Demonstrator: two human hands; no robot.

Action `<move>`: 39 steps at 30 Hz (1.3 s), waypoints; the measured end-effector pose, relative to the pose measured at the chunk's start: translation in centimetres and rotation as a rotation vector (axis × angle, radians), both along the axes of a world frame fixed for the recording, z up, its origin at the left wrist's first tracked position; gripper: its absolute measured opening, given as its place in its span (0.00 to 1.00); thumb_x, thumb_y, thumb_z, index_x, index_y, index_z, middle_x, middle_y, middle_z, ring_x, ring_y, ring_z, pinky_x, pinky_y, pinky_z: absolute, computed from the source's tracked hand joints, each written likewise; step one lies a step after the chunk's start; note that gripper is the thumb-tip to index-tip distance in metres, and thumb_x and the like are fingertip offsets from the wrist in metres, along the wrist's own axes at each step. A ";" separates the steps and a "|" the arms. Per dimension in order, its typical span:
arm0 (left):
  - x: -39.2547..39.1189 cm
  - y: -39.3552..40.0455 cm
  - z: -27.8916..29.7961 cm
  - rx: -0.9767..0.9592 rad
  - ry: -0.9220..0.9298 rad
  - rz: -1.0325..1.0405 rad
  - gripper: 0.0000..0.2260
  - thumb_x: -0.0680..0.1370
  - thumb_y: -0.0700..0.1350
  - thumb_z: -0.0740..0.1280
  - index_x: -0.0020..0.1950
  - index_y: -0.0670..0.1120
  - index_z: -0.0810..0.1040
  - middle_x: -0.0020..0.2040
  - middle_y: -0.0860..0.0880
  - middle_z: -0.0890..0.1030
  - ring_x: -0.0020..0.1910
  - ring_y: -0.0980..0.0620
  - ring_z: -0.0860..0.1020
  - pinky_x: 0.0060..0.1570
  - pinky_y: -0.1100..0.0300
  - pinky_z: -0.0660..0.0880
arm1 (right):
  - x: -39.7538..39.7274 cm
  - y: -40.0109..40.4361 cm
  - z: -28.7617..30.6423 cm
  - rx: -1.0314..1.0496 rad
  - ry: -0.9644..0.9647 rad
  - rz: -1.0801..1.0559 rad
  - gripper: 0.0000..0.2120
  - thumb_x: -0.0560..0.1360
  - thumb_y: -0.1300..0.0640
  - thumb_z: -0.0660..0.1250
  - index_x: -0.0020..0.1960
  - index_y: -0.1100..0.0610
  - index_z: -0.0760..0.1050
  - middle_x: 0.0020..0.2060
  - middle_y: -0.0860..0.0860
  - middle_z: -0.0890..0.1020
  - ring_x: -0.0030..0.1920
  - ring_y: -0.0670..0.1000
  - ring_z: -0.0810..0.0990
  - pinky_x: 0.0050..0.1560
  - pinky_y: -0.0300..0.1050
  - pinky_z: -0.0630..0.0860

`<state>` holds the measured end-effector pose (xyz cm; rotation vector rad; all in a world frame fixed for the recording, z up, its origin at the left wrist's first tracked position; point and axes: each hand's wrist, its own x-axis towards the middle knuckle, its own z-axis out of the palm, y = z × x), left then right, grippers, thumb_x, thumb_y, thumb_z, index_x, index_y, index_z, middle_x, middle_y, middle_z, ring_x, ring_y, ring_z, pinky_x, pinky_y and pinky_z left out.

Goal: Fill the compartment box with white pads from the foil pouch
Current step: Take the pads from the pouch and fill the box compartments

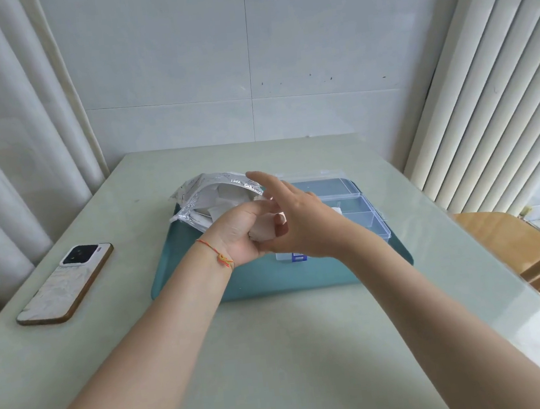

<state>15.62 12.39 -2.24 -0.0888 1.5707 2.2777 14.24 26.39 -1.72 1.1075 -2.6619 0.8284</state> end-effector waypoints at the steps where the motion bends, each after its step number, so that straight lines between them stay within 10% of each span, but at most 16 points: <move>1: 0.1 0.0 0.1 -0.005 0.000 0.003 0.03 0.79 0.41 0.63 0.49 0.48 0.75 0.36 0.50 0.75 0.35 0.54 0.76 0.33 0.63 0.74 | 0.1 -0.1 0.0 0.018 0.018 0.004 0.47 0.66 0.49 0.76 0.77 0.44 0.53 0.63 0.46 0.73 0.57 0.49 0.75 0.60 0.51 0.69; 6: 0.4 0.2 0.5 -0.014 0.043 -0.028 0.03 0.78 0.40 0.64 0.49 0.48 0.75 0.34 0.50 0.77 0.34 0.54 0.78 0.34 0.64 0.75 | 0.6 -0.4 0.4 -0.030 0.031 0.030 0.42 0.69 0.56 0.74 0.77 0.48 0.56 0.56 0.47 0.74 0.48 0.51 0.76 0.53 0.47 0.71; 11: 0.4 0.2 0.1 -0.050 0.013 -0.026 0.08 0.75 0.40 0.68 0.52 0.49 0.75 0.30 0.53 0.76 0.33 0.56 0.76 0.41 0.61 0.73 | 0.4 -0.1 0.7 -0.041 -0.033 0.031 0.43 0.70 0.56 0.74 0.77 0.47 0.54 0.61 0.50 0.72 0.63 0.52 0.72 0.59 0.54 0.74; 23: 0.7 0.8 0.6 -0.072 0.015 -0.016 0.07 0.79 0.41 0.64 0.41 0.49 0.75 0.31 0.53 0.72 0.31 0.58 0.74 0.33 0.65 0.73 | 0.3 0.6 0.9 -0.023 0.014 0.024 0.43 0.66 0.53 0.77 0.76 0.45 0.59 0.65 0.46 0.69 0.64 0.49 0.69 0.64 0.51 0.69; 27: 0.5 0.3 0.1 -0.161 0.094 0.027 0.07 0.78 0.41 0.67 0.40 0.49 0.76 0.33 0.52 0.75 0.32 0.56 0.76 0.28 0.65 0.72 | 0.0 1.4 1.3 -0.314 -0.171 -0.043 0.27 0.73 0.60 0.68 0.70 0.49 0.69 0.64 0.46 0.71 0.63 0.43 0.71 0.58 0.33 0.68; 35: 0.7 1.0 0.3 -0.278 0.233 -0.071 0.14 0.69 0.38 0.70 0.54 0.43 0.80 0.39 0.48 0.79 0.38 0.53 0.80 0.34 0.65 0.73 | -0.7 1.9 1.4 -0.341 -0.405 -0.177 0.05 0.76 0.55 0.68 0.51 0.54 0.79 0.51 0.49 0.82 0.51 0.45 0.80 0.50 0.45 0.77; 39: 0.5 1.4 0.4 -0.236 0.201 -0.012 0.07 0.79 0.35 0.62 0.56 0.41 0.76 0.47 0.41 0.80 0.47 0.43 0.81 0.42 0.55 0.81 | -1.4 2.6 1.9 -0.384 -0.378 -0.257 0.04 0.75 0.58 0.68 0.48 0.58 0.80 0.39 0.49 0.83 0.37 0.45 0.77 0.40 0.35 0.73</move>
